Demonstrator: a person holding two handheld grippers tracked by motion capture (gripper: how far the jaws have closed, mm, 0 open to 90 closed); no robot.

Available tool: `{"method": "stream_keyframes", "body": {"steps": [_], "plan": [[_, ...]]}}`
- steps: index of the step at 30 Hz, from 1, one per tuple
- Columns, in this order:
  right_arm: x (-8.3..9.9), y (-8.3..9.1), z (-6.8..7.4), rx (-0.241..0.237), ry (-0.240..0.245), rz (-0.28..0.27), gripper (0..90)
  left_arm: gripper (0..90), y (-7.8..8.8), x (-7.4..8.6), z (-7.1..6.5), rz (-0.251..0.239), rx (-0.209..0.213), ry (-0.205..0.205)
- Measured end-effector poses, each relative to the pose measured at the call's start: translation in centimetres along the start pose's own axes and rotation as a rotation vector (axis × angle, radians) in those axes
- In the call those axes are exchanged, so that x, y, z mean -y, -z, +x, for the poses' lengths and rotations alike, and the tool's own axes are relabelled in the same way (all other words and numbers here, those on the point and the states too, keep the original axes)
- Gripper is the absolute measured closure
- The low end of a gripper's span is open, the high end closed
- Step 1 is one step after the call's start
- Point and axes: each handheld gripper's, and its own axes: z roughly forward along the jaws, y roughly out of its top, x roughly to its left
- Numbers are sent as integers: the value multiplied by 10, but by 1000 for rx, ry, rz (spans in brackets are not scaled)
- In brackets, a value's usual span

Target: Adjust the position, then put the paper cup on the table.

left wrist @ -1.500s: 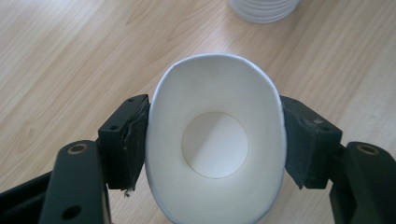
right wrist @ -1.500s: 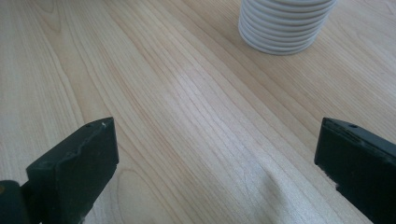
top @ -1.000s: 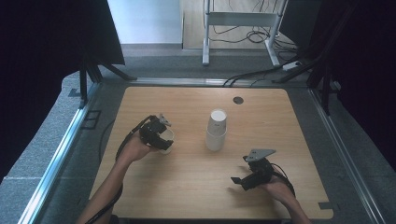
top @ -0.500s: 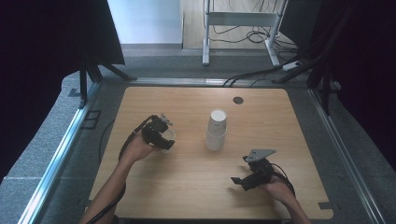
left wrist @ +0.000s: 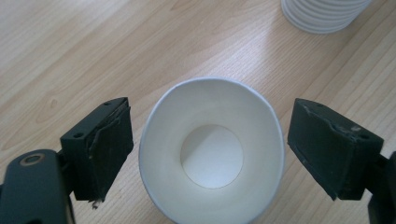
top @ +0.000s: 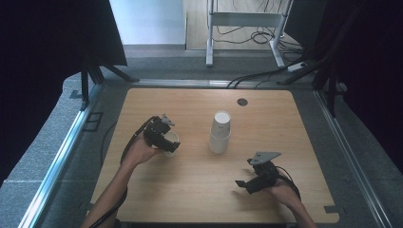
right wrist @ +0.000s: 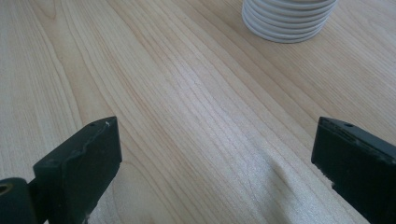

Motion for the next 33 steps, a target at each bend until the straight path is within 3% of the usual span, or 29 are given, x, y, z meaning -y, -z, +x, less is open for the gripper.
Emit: {"method": "stream_keyframes", "body": {"steps": [5, 19, 25, 33], "plan": [[0, 0, 0, 1, 6, -1, 20, 130, 5, 2, -2, -42, 12, 9], [-1, 1, -1, 6, 7, -7, 24, 55, 21, 11, -14, -167, -9, 10], [-1, 2, 0, 14, 4, -14, 23, 24, 26, 20, -22, -212, -35, 12], [0, 4, -2, 28, -2, -23, 23, 0, 32, 34, -30, -263, -40, 17]]}}
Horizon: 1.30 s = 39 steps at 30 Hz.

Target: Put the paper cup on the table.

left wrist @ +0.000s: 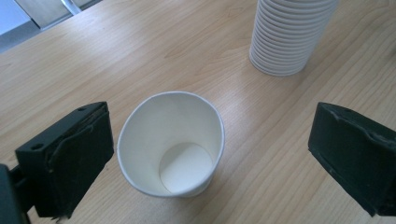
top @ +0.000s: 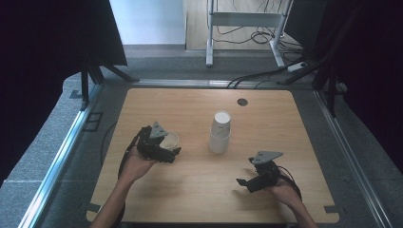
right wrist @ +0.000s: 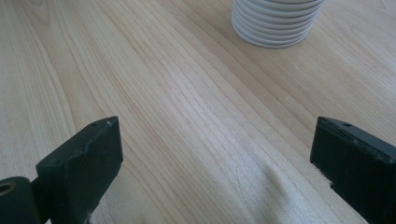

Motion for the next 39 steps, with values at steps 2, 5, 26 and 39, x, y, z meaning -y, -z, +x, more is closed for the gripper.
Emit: {"method": "stream_keyframes", "body": {"steps": [2, 5, 26, 39], "plan": [[0, 0, 0, 0, 1, 4, 23, 0, 2, 1, -1, -3, -4, -3], [1, 1, 0, 7, -1, -2, 23, 0, 8, 8, -4, -28, -8, 0], [3, 19, -3, 89, -32, -45, 10, 0, 36, 41, -33, -117, 27, -19], [8, 24, 0, 150, -27, -34, 9, 0, 32, 75, -37, -99, 48, 36]]}}
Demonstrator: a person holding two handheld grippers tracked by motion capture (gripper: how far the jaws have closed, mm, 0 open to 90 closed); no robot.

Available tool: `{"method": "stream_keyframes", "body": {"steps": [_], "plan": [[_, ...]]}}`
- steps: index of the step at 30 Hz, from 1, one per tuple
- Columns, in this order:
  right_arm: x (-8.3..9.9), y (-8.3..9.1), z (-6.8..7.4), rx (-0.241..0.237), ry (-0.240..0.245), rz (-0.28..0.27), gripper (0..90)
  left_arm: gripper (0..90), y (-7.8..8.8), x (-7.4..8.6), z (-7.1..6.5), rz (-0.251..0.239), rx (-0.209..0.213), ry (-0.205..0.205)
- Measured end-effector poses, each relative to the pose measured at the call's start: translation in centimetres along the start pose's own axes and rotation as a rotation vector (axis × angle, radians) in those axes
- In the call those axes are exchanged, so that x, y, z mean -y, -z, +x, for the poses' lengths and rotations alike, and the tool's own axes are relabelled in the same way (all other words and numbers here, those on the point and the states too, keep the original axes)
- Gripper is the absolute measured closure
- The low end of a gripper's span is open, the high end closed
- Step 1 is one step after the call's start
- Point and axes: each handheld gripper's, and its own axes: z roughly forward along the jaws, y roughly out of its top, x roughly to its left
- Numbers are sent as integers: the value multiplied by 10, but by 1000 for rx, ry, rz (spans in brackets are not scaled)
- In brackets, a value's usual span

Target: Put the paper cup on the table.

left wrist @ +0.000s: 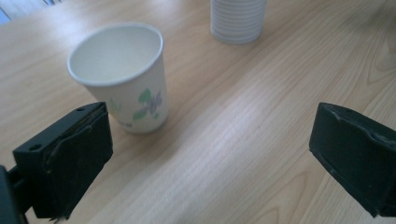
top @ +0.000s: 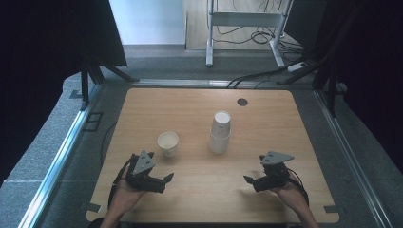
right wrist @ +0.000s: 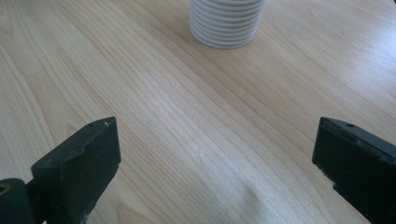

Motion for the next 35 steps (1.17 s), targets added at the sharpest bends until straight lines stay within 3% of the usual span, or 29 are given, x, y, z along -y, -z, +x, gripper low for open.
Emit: {"method": "stream_keyframes", "body": {"steps": [5, 11, 22, 25, 29, 30, 35], "plan": [[5, 1, 0, 13, 2, 29, 0, 0, -5, 13, 0, 37, 9, 17], [16, -2, 1, 27, -5, 75, 0, 0, -19, 29, -2, 117, 29, 27], [29, -12, -3, 37, 1, 146, 0, 0, -40, 41, -5, 239, 77, 26], [31, -14, -3, 34, -3, 145, 0, 0, -41, 41, -4, 235, 70, 29], [36, -15, -7, 2, -57, 127, 0, 0, -41, 42, -4, 230, 69, 29], [39, -16, -8, 4, -76, 96, 0, 0, -41, 42, -4, 229, 69, 30], [40, -16, -8, 6, -79, 89, 0, 0, -41, 42, -4, 228, 67, 33]]}}
